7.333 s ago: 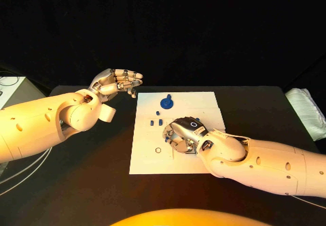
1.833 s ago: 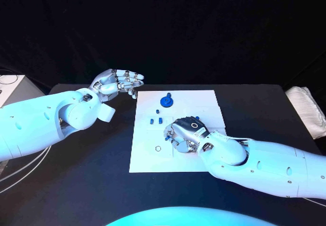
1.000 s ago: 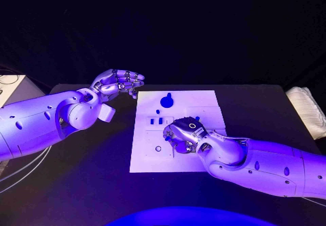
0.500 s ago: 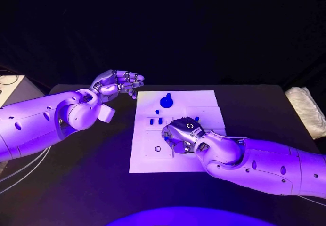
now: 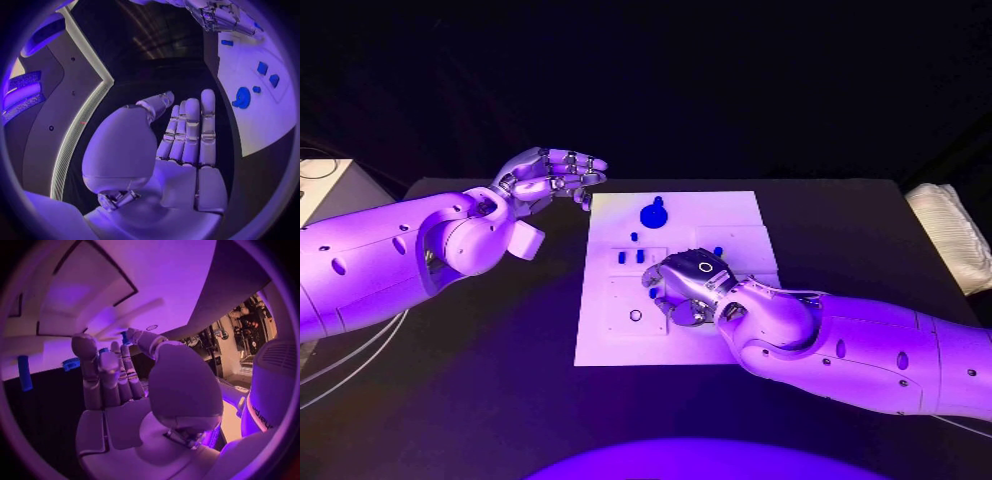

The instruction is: Assemble the parts on the task board

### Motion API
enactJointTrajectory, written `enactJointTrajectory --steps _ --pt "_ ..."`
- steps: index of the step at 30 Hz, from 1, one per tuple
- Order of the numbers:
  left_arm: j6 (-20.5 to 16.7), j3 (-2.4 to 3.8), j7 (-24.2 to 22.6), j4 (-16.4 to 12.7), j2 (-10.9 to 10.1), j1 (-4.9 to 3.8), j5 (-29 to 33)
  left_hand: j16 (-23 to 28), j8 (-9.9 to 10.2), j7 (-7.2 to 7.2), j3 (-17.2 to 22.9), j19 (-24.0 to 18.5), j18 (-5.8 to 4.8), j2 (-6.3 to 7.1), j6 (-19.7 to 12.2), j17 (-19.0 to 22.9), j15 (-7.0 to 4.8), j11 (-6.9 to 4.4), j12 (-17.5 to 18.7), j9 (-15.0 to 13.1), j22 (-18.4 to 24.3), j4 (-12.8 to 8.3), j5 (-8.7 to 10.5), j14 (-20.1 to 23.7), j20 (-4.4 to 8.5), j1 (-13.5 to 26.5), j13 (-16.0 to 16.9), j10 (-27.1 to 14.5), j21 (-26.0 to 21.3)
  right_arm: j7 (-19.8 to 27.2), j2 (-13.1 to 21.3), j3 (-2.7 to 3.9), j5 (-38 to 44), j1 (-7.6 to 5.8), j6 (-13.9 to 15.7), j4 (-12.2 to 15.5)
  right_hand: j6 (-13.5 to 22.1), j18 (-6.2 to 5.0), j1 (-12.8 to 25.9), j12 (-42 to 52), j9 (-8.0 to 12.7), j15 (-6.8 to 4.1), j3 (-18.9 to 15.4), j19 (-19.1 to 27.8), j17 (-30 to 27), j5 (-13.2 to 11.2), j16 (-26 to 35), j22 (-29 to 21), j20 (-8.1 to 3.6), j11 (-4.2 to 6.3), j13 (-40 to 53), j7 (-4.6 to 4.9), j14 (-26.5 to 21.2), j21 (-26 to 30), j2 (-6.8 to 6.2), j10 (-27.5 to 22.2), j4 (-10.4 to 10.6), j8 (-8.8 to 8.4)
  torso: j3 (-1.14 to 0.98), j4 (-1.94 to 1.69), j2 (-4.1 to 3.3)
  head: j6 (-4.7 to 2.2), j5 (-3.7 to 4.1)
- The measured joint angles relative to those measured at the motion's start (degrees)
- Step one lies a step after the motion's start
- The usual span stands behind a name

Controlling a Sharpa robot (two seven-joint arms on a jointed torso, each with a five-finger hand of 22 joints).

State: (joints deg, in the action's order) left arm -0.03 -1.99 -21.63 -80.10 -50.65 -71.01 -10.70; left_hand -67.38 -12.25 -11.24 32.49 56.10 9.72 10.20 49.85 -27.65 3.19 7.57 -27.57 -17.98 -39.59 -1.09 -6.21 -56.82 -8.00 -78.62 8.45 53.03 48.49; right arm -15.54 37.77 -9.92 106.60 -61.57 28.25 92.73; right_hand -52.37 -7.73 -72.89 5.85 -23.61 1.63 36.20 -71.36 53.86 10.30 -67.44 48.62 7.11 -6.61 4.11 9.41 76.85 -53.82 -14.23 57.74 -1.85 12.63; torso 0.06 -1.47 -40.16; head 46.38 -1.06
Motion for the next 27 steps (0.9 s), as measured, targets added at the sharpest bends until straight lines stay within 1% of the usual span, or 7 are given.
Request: enactJointTrajectory --steps 1,12,16,19,21,24,27 --pt "0.0 0.00 0.0 0.0 0.0 0.00 0.0 0.0 0.0 0.00 0.0 0.0 0.00 0.00 0.0 0.0 0.00 0.00 0.0 0.0 0.0 0.0 0.00 0.0 0.00 0.0 0.0 0.0 0.0 0.0 0.0 0.00 0.0 0.00 0.1 0.0 0.0 -0.70 -0.1 0.1 0.0 -0.10 -0.3 0.3 -0.3 0.0 0.1 -0.4 0.09 -0.05 0.0 0.01 -0.1 0.5 -0.10 -0.5 0.0 0.00 -0.01 0.00 0.00 -0.04 0.02" --pt "0.4 0.00 0.4 0.1 0.2 0.02 0.0 0.0 0.0 -0.22 0.0 0.0 0.00 0.00 -0.2 0.0 0.21 0.21 0.0 0.1 0.1 0.0 0.00 0.2 0.00 0.0 0.0 -0.2 -0.2 0.3 1.9 0.00 -0.7 -0.06 2.7 1.7 0.2 -0.70 -1.7 2.7 0.7 0.41 -4.2 1.4 -3.0 0.2 0.5 -2.1 0.38 -0.26 0.0 -0.02 -1.8 2.5 0.12 -3.1 1.1 -0.56 -0.05 0.05 0.04 -0.54 0.51" --pt "0.5 0.00 0.4 0.2 0.3 0.02 0.0 0.0 0.0 -0.23 0.0 0.0 0.01 0.00 -0.2 0.0 0.21 0.21 0.0 0.1 0.1 0.0 0.00 0.2 0.00 0.0 0.0 -0.2 -0.2 1.3 3.6 0.08 -2.1 -0.52 4.3 3.0 -0.8 -0.69 -2.4 5.7 0.9 -0.06 -3.7 -0.4 -1.1 1.2 -2.1 1.7 -0.11 0.19 0.5 -0.23 -0.6 -0.8 0.62 -1.3 1.5 -0.56 -0.05 0.07 0.10 -0.92 0.76" --pt "0.5 0.00 0.4 0.3 0.4 0.02 0.0 0.0 0.0 -0.22 0.0 0.0 0.00 0.00 -0.2 0.0 0.21 0.21 0.0 0.1 0.1 0.0 0.00 0.2 0.00 0.0 0.0 -0.2 -0.2 3.0 5.4 0.36 -4.2 -1.59 4.9 3.7 -2.0 0.22 -2.9 8.0 1.2 -0.55 -0.5 -4.5 3.7 1.2 -6.1 8.5 -0.89 0.72 0.5 -0.55 3.1 -7.2 0.57 1.4 1.7 -0.69 -0.04 0.07 0.12 -1.21 1.09" --pt "0.6 -0.01 0.4 0.4 0.5 0.02 0.0 0.0 0.0 -0.32 0.0 0.0 0.01 0.01 -0.3 0.0 0.21 0.10 0.0 0.1 0.1 0.0 0.00 0.2 -0.01 0.0 0.0 -0.3 -0.2 4.6 6.7 0.54 -6.4 -2.69 4.9 3.7 -2.1 0.36 -2.4 8.5 1.2 -0.70 0.1 -6.0 5.7 0.0 -7.6 11.1 -0.99 0.96 0.3 -0.57 4.5 -9.6 0.07 2.2 2.0 -0.90 -0.02 0.10 0.14 -1.36 1.29" --pt "0.6 -0.01 0.5 0.7 0.5 0.04 0.0 0.6 0.0 -0.21 -0.5 -0.5 0.00 0.41 -0.6 0.0 0.30 0.42 0.0 0.1 0.5 0.5 0.00 1.2 -0.54 0.4 0.0 -0.8 -1.1 7.1 8.0 0.81 -10.0 -4.22 4.3 3.5 -2.1 1.14 -1.3 8.5 1.3 -0.76 -0.7 -7.8 8.2 -3.8 -9.2 14.3 -0.94 0.99 0.0 -0.57 6.1 -12.4 -0.41 2.3 3.0 -1.67 0.02 0.22 0.26 -1.56 1.48" --pt "0.6 -0.02 0.5 0.8 0.6 0.04 0.0 1.5 0.0 -0.40 -0.6 -0.7 0.00 0.48 -0.8 0.4 0.52 0.32 0.0 0.1 1.0 0.6 0.00 1.6 -0.74 0.5 0.0 -1.3 -1.7 9.5 9.2 1.07 -13.7 -5.63 2.9 3.1 -2.1 1.13 -0.9 8.5 1.3 -0.83 -1.3 -8.4 9.6 -4.3 -10.1 15.9 -0.97 0.99 0.0 -0.57 6.7 -13.8 -0.56 2.3 3.5 -1.67 0.06 0.33 0.38 -1.75 1.64"
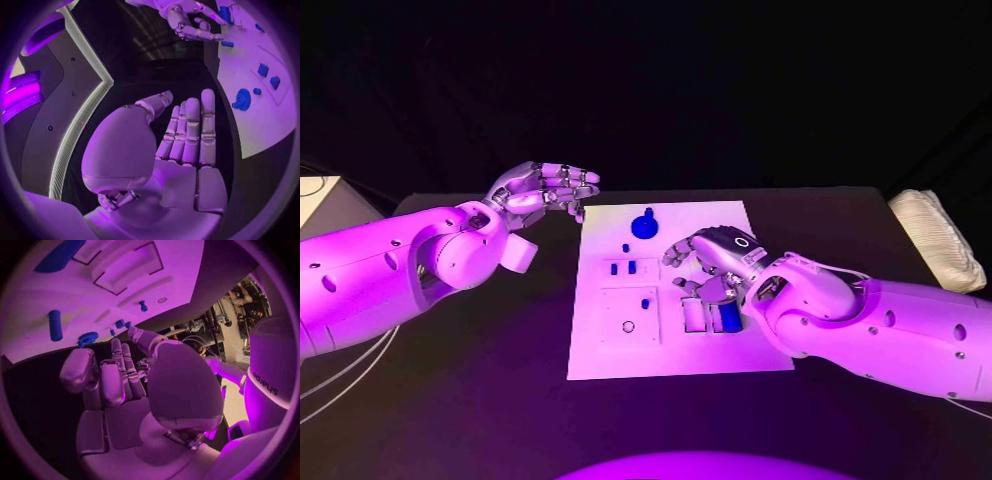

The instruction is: Assemble the parts on the task board

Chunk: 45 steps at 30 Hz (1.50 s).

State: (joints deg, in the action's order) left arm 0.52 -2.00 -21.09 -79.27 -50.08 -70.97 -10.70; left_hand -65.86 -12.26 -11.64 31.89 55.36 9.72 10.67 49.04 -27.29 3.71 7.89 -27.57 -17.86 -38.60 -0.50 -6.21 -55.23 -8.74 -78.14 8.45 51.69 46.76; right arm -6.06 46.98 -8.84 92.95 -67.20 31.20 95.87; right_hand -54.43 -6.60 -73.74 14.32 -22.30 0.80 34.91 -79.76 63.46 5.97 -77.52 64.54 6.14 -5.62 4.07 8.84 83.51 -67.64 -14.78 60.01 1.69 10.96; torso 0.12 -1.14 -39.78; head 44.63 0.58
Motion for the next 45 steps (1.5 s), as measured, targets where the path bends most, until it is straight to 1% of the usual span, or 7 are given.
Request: enactJointTrajectory --steps 8,11,13,21,29,39,45 --pt "0.2 0.00 -0.2 -0.2 0.1 0.11 0.1 1.5 -0.5 0.64 -1.4 -0.2 0.00 0.10 0.3 0.6 -0.13 -0.07 0.0 -0.1 1.6 1.4 0.00 0.3 -0.19 0.9 -0.2 -0.3 -2.3 4.9 2.5 0.31 -5.2 -3.05 -5.3 -2.3 -0.4 0.88 0.1 0.0 -0.2 -0.08 -1.7 -0.9 1.7 0.7 -0.8 1.7 -0.49 0.19 -0.1 -0.37 0.2 -1.2 -0.15 0.2 -0.1 0.00 0.15 0.05 0.26 -0.47 0.24" --pt "0.1 0.00 -0.2 -0.2 -0.1 0.17 0.2 1.8 -0.9 1.03 -1.5 0.1 0.00 -0.16 0.7 0.6 -0.44 -0.54 0.0 -0.3 2.1 1.8 0.00 -0.1 0.14 1.2 -0.5 0.1 -2.7 6.0 3.0 0.38 -6.0 -3.68 -6.9 -4.1 -0.4 0.88 0.3 0.0 -0.2 -0.29 -4.7 -1.4 2.4 -2.6 -1.4 2.2 -0.70 0.62 -0.1 -0.37 0.4 -1.8 -0.30 -0.2 0.9 -0.35 0.22 0.08 0.26 -0.58 0.25" --pt "0.1 0.00 -0.2 -0.2 -0.2 0.22 0.2 1.8 -0.9 1.03 -1.5 0.1 0.00 -0.16 0.6 0.6 -0.44 -0.54 0.0 -0.3 2.2 1.8 0.00 -0.1 0.14 1.2 -0.5 0.1 -2.7 6.4 3.1 0.39 -6.2 -3.93 -7.9 -5.3 -0.2 0.88 0.3 0.0 -0.1 -0.29 -6.2 -1.5 2.6 -2.9 -1.4 2.3 -0.70 0.72 -0.1 -0.58 0.4 -1.9 -0.30 -0.5 1.2 -0.66 0.21 0.13 0.25 -0.71 0.25" --pt "0.1 -0.01 -0.4 -0.4 -0.3 0.29 0.4 2.1 -0.8 1.02 -1.5 0.3 0.00 -0.16 0.6 0.6 -0.44 -0.54 0.3 -0.3 2.5 1.8 0.00 -0.1 0.35 1.2 -0.8 0.1 -3.0 6.7 2.7 0.33 -5.3 -4.09 -10.4 -7.8 0.1 0.88 -2.0 0.0 0.2 -0.29 -10.2 -1.5 1.9 -2.9 -1.4 1.4 -0.70 0.27 -0.1 -0.39 0.4 -1.0 0.90 -2.6 1.7 -1.27 0.11 0.19 0.18 -0.96 0.12" --pt "0.1 -0.01 -0.4 -0.4 -0.4 0.33 0.6 2.1 -0.8 0.59 -1.6 0.6 0.00 -0.16 0.2 0.6 -0.44 -0.53 0.7 -0.2 2.7 1.9 0.00 -0.1 0.13 1.2 -1.0 0.1 -3.3 5.5 1.2 0.22 -2.3 -3.91 -11.8 -9.3 0.1 0.88 -2.8 0.0 0.2 -0.29 -11.0 -1.5 1.6 -2.4 -1.4 1.1 -0.70 0.28 -0.1 -0.39 0.4 -0.8 1.73 -2.6 2.1 -1.51 0.01 0.14 0.11 -1.01 0.21" --pt "0.1 -0.01 -0.4 -0.5 -0.4 0.35 0.7 2.1 -0.8 0.80 -1.6 0.8 -0.01 -0.16 0.0 0.5 -0.44 -0.53 0.7 -0.2 2.7 1.9 0.00 -0.1 0.33 1.2 -1.0 0.1 -3.3 4.1 -0.4 -0.04 0.3 -3.04 -12.7 -10.5 -2.0 0.88 -4.3 0.9 0.2 -0.29 -9.4 -1.5 1.5 -2.2 -1.3 1.9 -0.70 0.71 0.1 -1.02 0.4 -0.8 3.17 -1.1 3.0 -1.51 0.02 0.13 0.09 -0.52 0.10" --pt "0.1 -0.01 -0.4 -0.5 -0.5 0.36 0.7 2.1 -0.8 0.80 -1.6 0.8 0.00 -0.16 0.0 0.5 -0.44 -0.53 0.8 -0.2 2.7 1.9 0.00 -0.1 0.34 1.2 -1.0 0.1 -3.3 3.3 -0.8 -0.05 1.1 -2.82 -12.8 -11.0 -3.6 0.88 -4.2 0.9 0.2 -0.29 -7.1 -1.9 1.4 -2.4 -1.2 2.3 -0.70 0.81 0.1 -1.11 0.4 -1.2 3.16 -0.4 3.2 -0.96 0.04 0.09 0.09 -0.41 0.23"
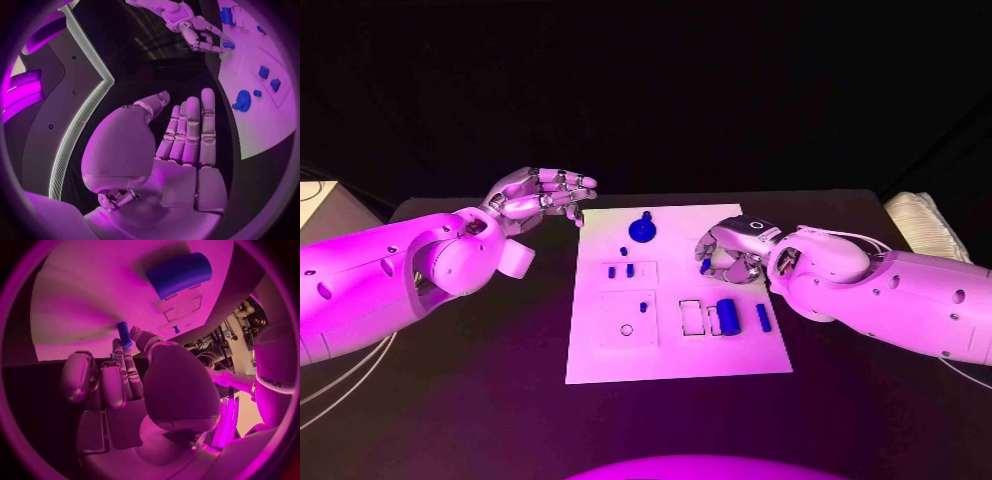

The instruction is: Assemble the parts on the task board

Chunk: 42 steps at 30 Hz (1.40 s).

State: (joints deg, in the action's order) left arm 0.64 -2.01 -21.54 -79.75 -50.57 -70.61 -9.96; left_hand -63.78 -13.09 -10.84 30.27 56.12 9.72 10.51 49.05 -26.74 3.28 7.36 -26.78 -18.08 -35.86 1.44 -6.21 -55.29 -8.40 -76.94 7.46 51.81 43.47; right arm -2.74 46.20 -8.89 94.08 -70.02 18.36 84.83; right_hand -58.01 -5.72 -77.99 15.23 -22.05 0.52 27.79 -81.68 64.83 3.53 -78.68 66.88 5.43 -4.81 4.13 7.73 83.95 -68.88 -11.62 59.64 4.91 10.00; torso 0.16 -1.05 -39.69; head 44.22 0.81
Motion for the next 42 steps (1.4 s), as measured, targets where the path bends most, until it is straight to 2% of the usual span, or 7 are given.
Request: enactJointTrajectory --steps 13,16,19,24,31,34,42 --pt "0.0 0.00 0.1 0.0 0.0 0.01 0.0 0.2 0.0 0.00 0.2 0.0 0.00 0.00 0.0 0.0 0.00 0.00 0.2 0.0 0.0 0.2 0.00 0.0 0.00 0.0 -0.1 0.0 0.0 -1.0 -0.1 -0.01 1.4 0.14 0.3 0.4 -3.4 0.00 -0.3 0.4 -1.1 -1.37 5.0 -1.1 1.0 -0.6 0.0 2.9 -1.14 1.58 0.3 -1.12 0.1 -2.4 0.32 5.7 -0.5 1.57 0.04 0.07 0.06 0.26 0.01" --pt "0.0 0.00 0.1 0.1 0.0 0.01 0.0 0.2 0.0 0.00 0.2 0.0 0.00 0.00 0.0 0.0 0.00 0.00 0.2 0.0 0.1 0.2 0.00 0.0 0.00 0.0 -0.1 0.0 0.0 -1.1 -0.1 -0.01 1.7 0.16 0.7 0.5 -3.9 -0.01 -0.5 0.5 -1.5 -1.67 5.7 -1.3 1.1 -0.7 0.0 3.4 -1.32 1.30 0.5 -1.43 0.0 -2.7 0.46 6.2 -0.9 2.14 0.03 0.05 0.07 0.35 0.01" --pt "0.0 0.00 0.2 0.1 0.0 0.01 0.0 0.2 0.0 0.00 0.2 0.2 0.00 0.00 0.0 0.0 0.00 0.00 0.2 0.0 0.1 0.2 0.00 0.0 -0.21 0.0 -0.1 0.0 -0.3 -1.1 -0.1 -0.01 1.9 0.19 1.1 0.7 -4.7 0.89 -0.6 0.7 -1.9 -2.18 6.1 -1.5 1.1 -0.9 0.0 3.9 -1.54 0.77 1.0 -1.64 0.1 -3.1 0.61 6.7 -1.4 2.74 0.03 0.04 0.07 0.32 0.11" --pt "0.0 0.00 0.2 0.2 0.0 0.01 0.0 0.2 0.0 0.00 0.2 0.2 0.00 0.00 0.0 0.0 0.00 0.00 0.2 0.0 0.1 0.2 0.00 0.0 -0.20 0.0 -0.1 0.0 -0.3 -1.1 0.0 -0.05 2.0 0.25 2.0 1.0 -5.3 0.89 -0.7 0.7 -1.9 -2.58 6.9 -1.7 1.2 -1.0 0.0 4.5 -1.74 0.20 1.2 -1.68 0.1 -3.6 0.73 7.3 -2.5 3.90 0.03 0.04 0.07 0.29 0.15" --pt "0.1 0.00 0.2 0.3 0.1 0.01 0.0 0.2 0.0 0.00 0.2 0.2 0.00 -0.23 0.0 0.0 0.00 0.00 0.2 0.0 0.3 0.4 0.00 0.0 -0.20 -0.2 -0.3 0.0 -0.3 -1.5 0.9 -0.06 -0.6 0.27 4.0 2.0 -5.4 0.89 -0.4 0.7 -1.9 -2.58 7.2 -1.7 1.1 -0.7 -0.2 4.7 -1.74 0.00 1.3 -1.74 0.1 -3.8 0.95 7.5 -2.8 3.90 0.04 0.07 0.09 0.42 0.12" --pt "0.1 0.00 0.3 0.4 0.1 0.02 0.0 0.2 0.0 -0.20 -0.7 0.4 0.00 -0.21 -0.2 -0.1 0.22 0.01 0.6 0.0 0.9 1.7 0.00 -0.2 -0.41 0.4 -0.4 0.0 -1.2 -1.5 1.7 0.05 -3.6 0.04 5.4 3.0 -5.4 0.89 -0.4 0.4 -2.4 -2.58 7.4 -1.7 0.8 -0.7 -0.2 4.5 -1.74 0.00 1.3 -1.74 0.1 -3.8 1.02 7.5 -3.0 4.00 0.07 0.10 0.09 0.41 0.09" --pt "0.1 0.00 0.3 0.5 0.1 0.02 0.1 0.4 0.0 -0.20 -1.3 0.4 0.00 -0.07 -0.2 -0.2 0.22 0.01 0.6 0.0 1.2 2.2 0.00 -0.2 -0.41 0.5 -0.4 0.0 -1.6 -0.9 3.9 0.32 -10.5 -1.06 10.1 7.3 -5.4 0.89 -0.3 0.2 -2.4 -2.58 7.6 -1.7 0.9 -0.8 -0.2 4.5 -1.74 0.00 1.3 -1.74 0.1 -3.8 1.09 7.5 -3.2 4.17 0.07 0.18 0.12 0.54 -0.01"
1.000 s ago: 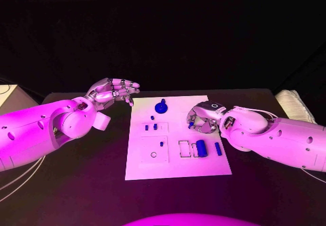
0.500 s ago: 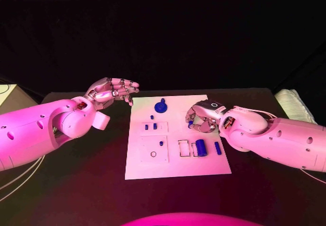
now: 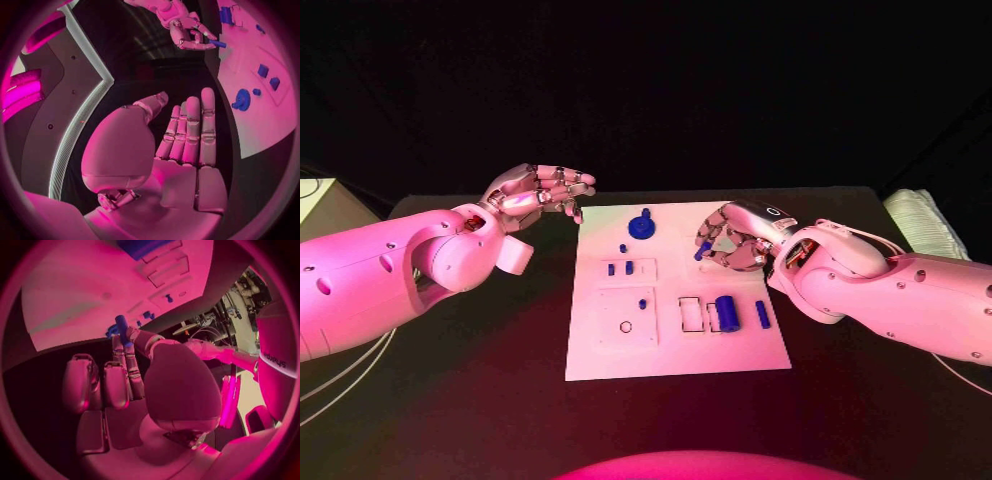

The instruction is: Assemble the parts on the task board

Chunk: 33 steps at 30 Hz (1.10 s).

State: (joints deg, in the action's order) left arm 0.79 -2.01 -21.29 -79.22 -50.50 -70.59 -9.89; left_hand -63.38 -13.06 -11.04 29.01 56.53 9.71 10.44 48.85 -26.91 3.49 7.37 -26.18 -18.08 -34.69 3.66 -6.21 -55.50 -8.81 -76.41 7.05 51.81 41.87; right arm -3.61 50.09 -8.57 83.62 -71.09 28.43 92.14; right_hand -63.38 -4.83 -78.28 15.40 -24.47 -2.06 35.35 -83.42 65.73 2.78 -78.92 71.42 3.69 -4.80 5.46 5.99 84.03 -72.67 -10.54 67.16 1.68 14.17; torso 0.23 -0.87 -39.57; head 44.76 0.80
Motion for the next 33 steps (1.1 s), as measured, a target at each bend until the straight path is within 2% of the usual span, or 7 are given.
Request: enactJointTrajectory --steps 2,5,12,15,18,22,33 --pt "0.0 0.00 0.0 0.0 0.0 0.00 0.0 0.0 -0.3 0.00 -0.8 0.3 0.01 0.22 0.0 -0.2 0.00 0.00 0.0 0.0 0.6 1.1 0.48 0.0 -0.31 0.8 0.0 0.0 -0.8 0.3 0.3 0.03 -1.0 -0.15 0.7 1.0 0.0 0.00 0.0 -0.1 -0.2 0.00 0.0 0.0 0.1 0.0 0.0 0.1 0.00 0.00 0.0 0.00 0.0 0.0 0.00 0.0 -0.1 0.00 0.01 0.00 0.02 -0.01 -0.03" --pt "0.0 0.00 0.0 0.0 0.1 0.04 0.1 0.0 -0.4 0.00 -1.3 0.3 0.00 0.23 0.0 -0.3 0.00 0.00 0.0 0.0 0.9 1.7 0.49 0.0 -0.32 1.0 0.0 0.0 -1.0 1.0 0.2 0.03 -2.1 -0.21 1.4 2.4 0.0 0.00 0.0 -0.2 -0.2 0.00 0.0 -0.1 0.1 0.0 0.0 0.2 -0.12 0.00 0.0 0.00 0.0 0.0 0.00 0.0 -0.1 0.00 0.00 0.00 0.05 -0.13 -0.14" --pt "0.0 0.01 -0.2 -0.1 0.1 0.19 0.4 0.0 -0.4 -0.20 -1.3 0.3 0.01 0.23 -0.2 -0.3 0.00 0.00 0.0 0.0 1.0 1.7 0.49 0.0 -0.31 1.0 0.0 0.0 -1.3 2.5 -1.9 -0.35 -1.5 0.54 2.0 5.3 0.0 0.00 0.0 -0.5 -0.3 0.00 0.2 -0.2 0.1 0.0 0.0 0.3 -0.20 -0.12 0.2 0.01 0.0 0.0 0.00 0.1 -0.3 -0.01 0.04 -0.03 0.09 -0.20 -0.19" --pt "0.0 0.01 -0.2 -0.1 0.1 0.23 0.4 0.0 -0.4 -0.20 -1.5 0.4 0.00 0.23 -0.2 -0.3 0.00 0.00 0.0 0.0 1.0 1.8 0.49 0.0 -0.19 1.0 0.0 0.0 -1.3 2.6 -3.2 -0.69 0.3 1.12 2.1 6.0 0.1 -0.01 0.0 -0.6 -0.3 0.00 0.2 -0.2 0.1 0.0 0.0 0.3 -0.20 -0.21 0.2 0.00 0.0 0.0 0.00 0.2 -0.3 -0.02 0.12 -0.03 0.09 -0.32 -0.21" --pt "0.0 0.01 -0.3 -0.1 0.3 0.25 0.4 0.0 -0.4 -0.21 -2.2 0.8 -0.01 -0.15 -0.2 -0.5 0.00 0.22 0.0 0.0 1.5 3.0 0.49 0.0 -0.42 1.4 0.0 -0.2 -1.9 2.6 -4.5 -0.90 2.2 1.97 2.2 6.6 0.1 0.00 0.0 -0.6 -0.8 0.00 0.2 -0.2 0.1 -0.1 0.0 0.3 -0.20 -0.22 0.2 -0.06 0.0 0.0 0.00 0.2 -0.3 -0.04 0.12 -0.03 0.09 -0.36 -0.35" --pt "0.0 0.01 -0.4 -0.2 0.5 0.25 0.4 0.0 -0.4 -0.21 -2.2 0.8 -0.01 -0.15 -0.2 -0.5 0.00 0.22 0.0 0.0 1.6 3.0 0.49 0.0 -0.42 1.4 0.0 -0.2 -1.9 2.5 -6.2 -1.11 4.4 3.30 2.2 6.8 0.2 0.00 0.0 -0.6 -1.1 0.00 0.2 -0.2 0.1 0.1 0.0 0.3 -0.20 -0.22 0.2 -0.04 0.0 0.0 -0.01 0.2 -0.3 0.07 0.12 -0.10 0.08 -0.26 -0.55" --pt "0.0 0.01 -0.6 -0.3 0.6 0.26 0.1 0.0 -0.4 -0.21 -2.4 0.8 -0.01 -0.15 -0.2 -0.5 0.00 0.21 0.0 0.0 1.7 3.1 0.49 0.0 -0.42 1.4 0.0 -0.2 -2.2 2.1 -9.3 -1.44 7.9 6.18 0.9 5.7 0.4 -0.01 0.0 -1.0 -1.5 0.00 0.3 -0.2 0.0 0.2 0.0 0.2 -0.20 -0.22 0.2 0.01 0.0 0.0 -0.01 0.2 -0.4 0.26 0.01 -0.07 0.02 -0.05 -1.06"
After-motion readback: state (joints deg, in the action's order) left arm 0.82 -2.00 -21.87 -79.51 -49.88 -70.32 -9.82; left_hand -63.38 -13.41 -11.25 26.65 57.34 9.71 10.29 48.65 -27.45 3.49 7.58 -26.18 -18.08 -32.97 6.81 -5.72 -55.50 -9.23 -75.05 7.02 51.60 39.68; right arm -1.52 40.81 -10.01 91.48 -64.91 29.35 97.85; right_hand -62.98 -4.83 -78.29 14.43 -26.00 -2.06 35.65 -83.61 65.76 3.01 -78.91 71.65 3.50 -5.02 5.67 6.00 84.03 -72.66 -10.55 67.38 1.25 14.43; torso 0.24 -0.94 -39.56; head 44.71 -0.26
